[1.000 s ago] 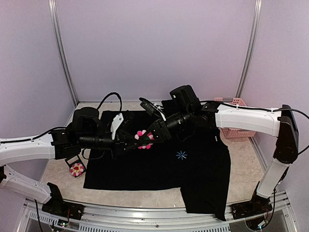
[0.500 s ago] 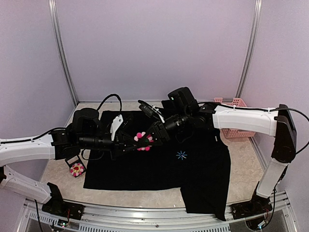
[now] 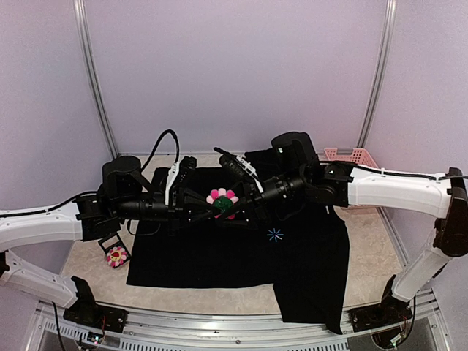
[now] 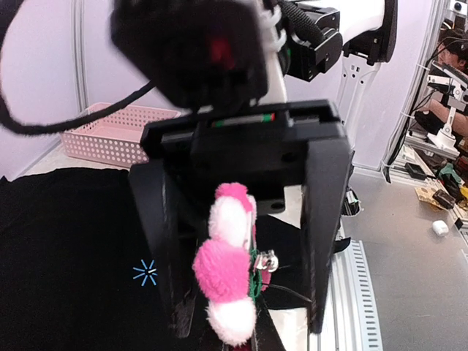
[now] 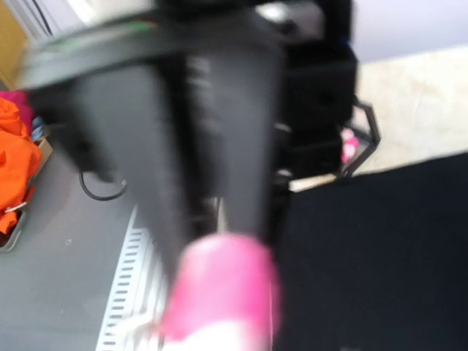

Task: Pin the brooch onto the clothing
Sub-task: Open the brooch, then pass from the left arm to the right

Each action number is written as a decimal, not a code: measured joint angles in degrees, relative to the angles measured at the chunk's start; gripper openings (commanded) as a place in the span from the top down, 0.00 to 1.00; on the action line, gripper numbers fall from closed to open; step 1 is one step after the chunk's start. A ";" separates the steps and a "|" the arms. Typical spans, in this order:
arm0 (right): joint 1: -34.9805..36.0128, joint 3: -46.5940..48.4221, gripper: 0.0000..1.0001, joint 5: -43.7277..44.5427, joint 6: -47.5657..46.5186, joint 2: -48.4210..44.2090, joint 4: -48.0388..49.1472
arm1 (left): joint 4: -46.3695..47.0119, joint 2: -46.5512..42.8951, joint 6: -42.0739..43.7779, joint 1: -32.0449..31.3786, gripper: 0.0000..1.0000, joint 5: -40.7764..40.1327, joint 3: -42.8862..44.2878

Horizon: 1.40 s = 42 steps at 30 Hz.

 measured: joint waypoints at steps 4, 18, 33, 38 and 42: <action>-0.07 -1.70 0.45 1.44 -2.49 -5.95 0.04 | 0.96 0.00 -0.35 0.02 1.00 0.94 0.09; -1.86 -4.11 0.63 4.55 -1.09 -10.43 2.86 | 1.22 0.00 -0.94 0.07 1.00 1.81 0.11; -1.86 -3.93 0.78 0.52 1.42 -5.27 6.47 | 1.03 0.79 -0.96 0.11 1.00 0.72 0.76; -1.86 -3.93 0.87 -0.02 2.08 -5.18 6.84 | 0.92 0.81 -1.07 0.17 1.00 0.68 0.76; -1.86 -3.93 0.78 -0.24 2.45 -5.18 6.93 | 0.98 0.85 -1.20 0.22 1.00 0.70 0.79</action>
